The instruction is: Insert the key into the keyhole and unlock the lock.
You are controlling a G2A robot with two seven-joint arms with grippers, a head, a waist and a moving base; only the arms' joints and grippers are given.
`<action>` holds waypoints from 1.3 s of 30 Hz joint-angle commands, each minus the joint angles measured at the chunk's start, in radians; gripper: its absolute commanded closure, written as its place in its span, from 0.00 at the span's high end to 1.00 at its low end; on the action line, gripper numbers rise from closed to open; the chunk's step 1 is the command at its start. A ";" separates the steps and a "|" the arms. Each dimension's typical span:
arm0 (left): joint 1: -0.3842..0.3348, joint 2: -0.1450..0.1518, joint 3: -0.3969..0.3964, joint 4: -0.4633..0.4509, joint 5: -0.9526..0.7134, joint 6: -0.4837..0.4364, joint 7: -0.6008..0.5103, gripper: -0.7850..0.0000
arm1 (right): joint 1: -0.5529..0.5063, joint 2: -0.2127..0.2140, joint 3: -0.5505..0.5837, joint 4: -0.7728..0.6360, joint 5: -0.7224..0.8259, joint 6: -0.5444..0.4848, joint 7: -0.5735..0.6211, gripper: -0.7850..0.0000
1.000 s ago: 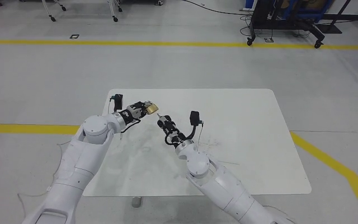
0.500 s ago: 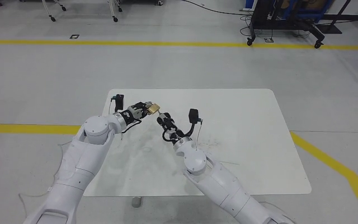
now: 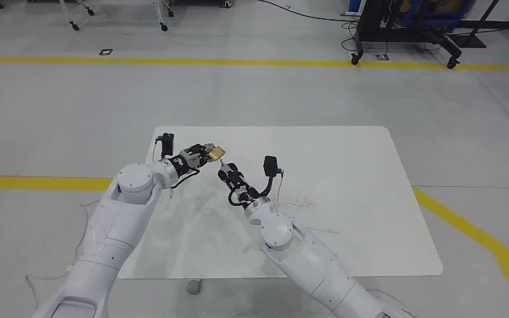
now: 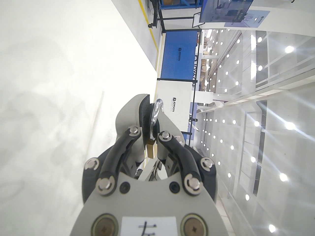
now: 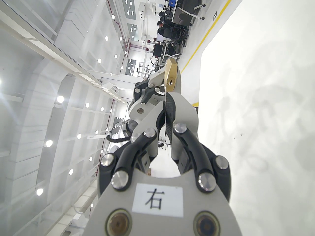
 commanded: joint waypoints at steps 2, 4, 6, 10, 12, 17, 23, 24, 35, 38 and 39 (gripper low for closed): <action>0.001 0.000 -0.004 -0.001 -0.007 -0.006 -0.024 0.00 | -0.007 0.005 0.015 -0.008 -0.014 0.007 0.042 0.00; 0.001 0.000 -0.005 0.000 -0.007 -0.010 -0.032 0.00 | -0.014 0.008 0.026 -0.016 -0.017 0.010 0.062 0.00; 0.002 0.000 -0.005 0.000 -0.005 -0.011 -0.037 0.00 | -0.021 0.010 0.037 -0.025 -0.020 0.010 0.070 0.00; 0.003 0.000 -0.007 -0.001 -0.003 -0.016 -0.043 0.00 | -0.036 0.013 0.059 -0.044 -0.014 0.005 0.085 0.00; 0.003 0.000 -0.009 0.000 -0.001 -0.020 -0.046 0.00 | -0.043 0.014 0.070 -0.053 -0.008 0.006 0.097 0.00; 0.004 -0.001 -0.007 -0.005 0.010 -0.023 -0.056 0.00 | -0.050 0.016 0.088 -0.063 -0.004 0.020 0.125 0.00; 0.006 -0.001 -0.005 -0.011 0.024 -0.027 -0.067 0.00 | -0.042 0.011 0.091 -0.050 -0.001 0.027 0.132 0.00; 0.007 -0.001 -0.005 -0.011 0.025 -0.028 -0.067 0.00 | -0.039 0.010 0.092 -0.045 0.001 0.027 0.132 0.00; 0.006 -0.002 -0.006 -0.011 0.036 -0.029 -0.083 0.00 | -0.032 0.003 0.102 -0.033 0.007 0.014 0.142 0.00; 0.005 -0.002 -0.007 -0.009 0.037 -0.031 -0.085 0.00 | -0.034 0.002 0.099 -0.039 0.006 0.020 0.174 0.00; 0.005 -0.002 -0.007 -0.009 0.038 -0.032 -0.087 0.00 | -0.030 0.004 0.094 -0.038 -0.004 0.026 0.207 0.00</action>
